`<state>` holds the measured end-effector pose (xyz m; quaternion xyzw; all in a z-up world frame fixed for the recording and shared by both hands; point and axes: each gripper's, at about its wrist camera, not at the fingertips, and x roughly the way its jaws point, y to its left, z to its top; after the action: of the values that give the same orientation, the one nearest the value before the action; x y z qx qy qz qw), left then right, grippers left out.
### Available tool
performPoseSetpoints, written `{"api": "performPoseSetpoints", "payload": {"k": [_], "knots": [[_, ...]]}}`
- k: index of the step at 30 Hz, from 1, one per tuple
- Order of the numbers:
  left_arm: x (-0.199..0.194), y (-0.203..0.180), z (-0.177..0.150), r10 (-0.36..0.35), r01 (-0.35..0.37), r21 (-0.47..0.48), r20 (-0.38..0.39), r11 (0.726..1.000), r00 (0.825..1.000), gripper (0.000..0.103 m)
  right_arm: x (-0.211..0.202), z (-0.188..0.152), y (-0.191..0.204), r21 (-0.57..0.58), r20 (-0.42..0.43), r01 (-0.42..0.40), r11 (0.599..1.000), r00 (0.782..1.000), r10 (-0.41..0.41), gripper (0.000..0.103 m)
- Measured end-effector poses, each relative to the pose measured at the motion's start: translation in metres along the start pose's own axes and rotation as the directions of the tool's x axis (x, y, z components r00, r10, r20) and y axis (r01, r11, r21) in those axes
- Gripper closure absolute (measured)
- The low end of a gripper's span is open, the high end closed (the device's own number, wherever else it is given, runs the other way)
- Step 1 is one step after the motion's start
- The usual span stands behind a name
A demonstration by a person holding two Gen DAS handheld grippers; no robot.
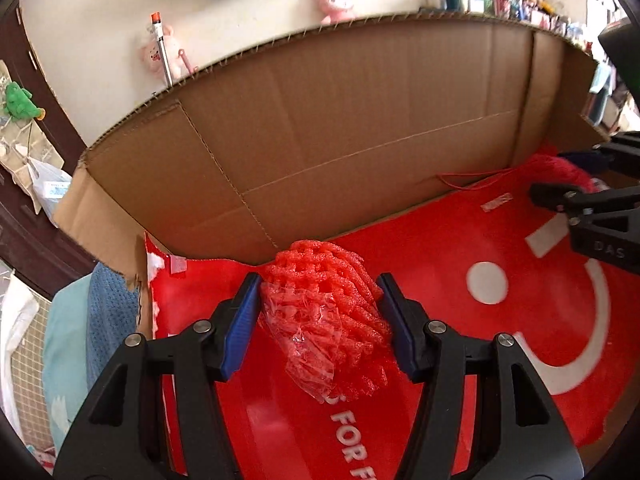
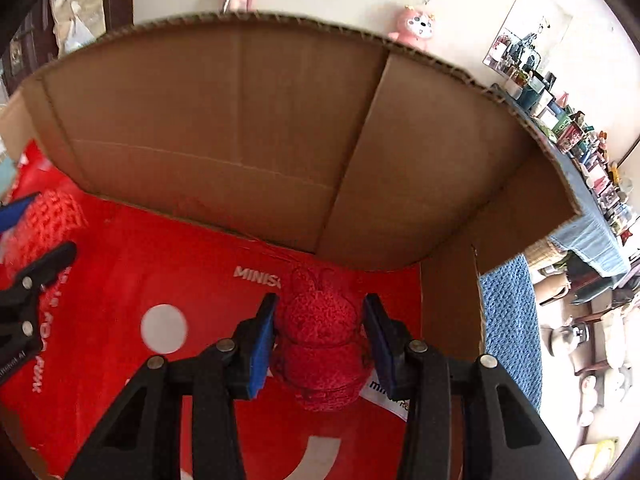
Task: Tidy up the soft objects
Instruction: 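Carry the scrubber with the left tool into the box while the right tool carries the bunny in, then open both tools to drop the scrubber and bunny in the box, then lift away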
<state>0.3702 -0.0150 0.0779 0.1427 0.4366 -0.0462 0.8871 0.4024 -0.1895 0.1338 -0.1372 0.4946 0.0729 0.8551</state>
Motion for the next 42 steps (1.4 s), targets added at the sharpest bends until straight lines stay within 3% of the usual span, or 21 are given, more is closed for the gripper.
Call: {"api": "performPoseSetpoints", "payload": {"k": [9, 22, 42], "knots": [[0.016, 0.002, 0.002, 0.029, -0.030, -0.012, -0.048, 0.999, 0.998, 0.045, 0.014, 0.003, 0.007, -0.040, -0.050, 0.031, 0.999, 0.998, -0.033, 0.057], [0.024, -0.022, 0.001, 0.041, -0.041, 0.013, -0.044, 0.999, 0.998, 0.043, 0.015, 0.013, 0.003, -0.048, -0.073, 0.042, 0.998, 0.996, -0.045, 0.057], [0.026, -0.023, 0.004, 0.041, -0.041, -0.005, -0.039, 0.999, 0.998, 0.030, 0.025, 0.014, 0.011, -0.049, -0.071, 0.041, 0.998, 0.997, -0.044, 0.055]]}}
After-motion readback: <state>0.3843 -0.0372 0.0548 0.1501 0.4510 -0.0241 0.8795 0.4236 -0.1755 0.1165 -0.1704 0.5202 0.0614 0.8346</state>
